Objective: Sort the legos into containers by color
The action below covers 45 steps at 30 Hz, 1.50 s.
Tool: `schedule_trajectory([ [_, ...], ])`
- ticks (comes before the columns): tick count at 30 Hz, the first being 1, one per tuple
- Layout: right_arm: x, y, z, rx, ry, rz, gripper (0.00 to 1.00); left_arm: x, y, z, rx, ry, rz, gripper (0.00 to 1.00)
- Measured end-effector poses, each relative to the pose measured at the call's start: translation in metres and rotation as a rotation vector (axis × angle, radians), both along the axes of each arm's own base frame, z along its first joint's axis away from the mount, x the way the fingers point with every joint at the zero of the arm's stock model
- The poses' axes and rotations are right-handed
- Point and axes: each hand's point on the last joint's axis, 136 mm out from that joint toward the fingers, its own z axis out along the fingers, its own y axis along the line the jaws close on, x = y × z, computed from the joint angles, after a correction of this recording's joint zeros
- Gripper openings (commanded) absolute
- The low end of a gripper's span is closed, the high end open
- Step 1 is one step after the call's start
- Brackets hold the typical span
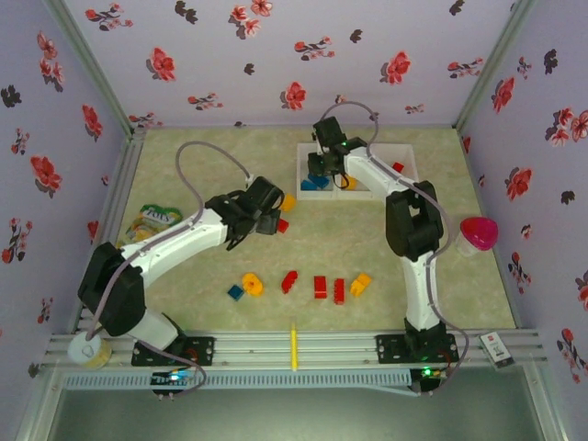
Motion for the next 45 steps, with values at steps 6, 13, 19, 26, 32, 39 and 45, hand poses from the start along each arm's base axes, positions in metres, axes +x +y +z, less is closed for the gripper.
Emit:
schedule_trajectory([
  [6, 0.008, 0.004, -0.007, -0.001, 0.009, 0.005, 0.35, -0.009, 0.003, -0.008, -0.001, 0.023, 0.004, 0.79],
  [13, 0.011, 0.008, -0.011, 0.001, 0.021, 0.018, 0.39, -0.015, 0.000, -0.011, -0.011, 0.036, 0.000, 0.79],
  [19, 0.011, 0.009, -0.009, -0.003, 0.023, 0.030, 0.43, -0.018, -0.001, -0.011, -0.015, 0.046, 0.004, 0.79],
  [26, 0.009, 0.008, -0.010, -0.009, 0.027, 0.036, 0.44, -0.031, 0.005, -0.020, -0.006, 0.085, 0.014, 0.79],
  [32, 0.006, 0.007, -0.011, -0.014, 0.032, 0.042, 0.45, -0.060, 0.017, -0.036, 0.009, 0.168, 0.062, 0.80],
  [39, -0.030, -0.011, 0.001, -0.028, 0.051, 0.049, 0.53, -0.108, 0.020, -0.057, -0.005, 0.297, 0.136, 0.80],
  [45, -0.061, -0.020, 0.031, -0.012, 0.012, 0.059, 0.57, -0.136, 0.016, -0.071, -0.021, 0.388, 0.171, 0.81],
])
